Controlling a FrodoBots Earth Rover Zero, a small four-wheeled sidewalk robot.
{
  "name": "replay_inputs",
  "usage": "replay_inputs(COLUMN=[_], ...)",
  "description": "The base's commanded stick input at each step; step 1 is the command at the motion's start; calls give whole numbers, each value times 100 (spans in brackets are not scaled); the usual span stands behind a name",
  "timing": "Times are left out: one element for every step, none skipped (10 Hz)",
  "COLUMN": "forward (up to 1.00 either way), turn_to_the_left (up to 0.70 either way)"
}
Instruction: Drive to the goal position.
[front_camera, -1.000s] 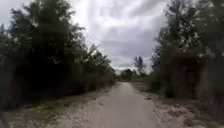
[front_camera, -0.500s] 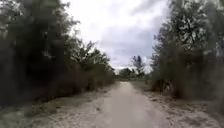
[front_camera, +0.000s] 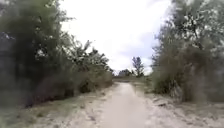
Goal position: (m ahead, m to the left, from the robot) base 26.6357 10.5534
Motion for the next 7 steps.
replay_inputs(forward=[85,85,85,85,85,85,85], turn_to_the_left=[0,0,0,0,0,0,0])
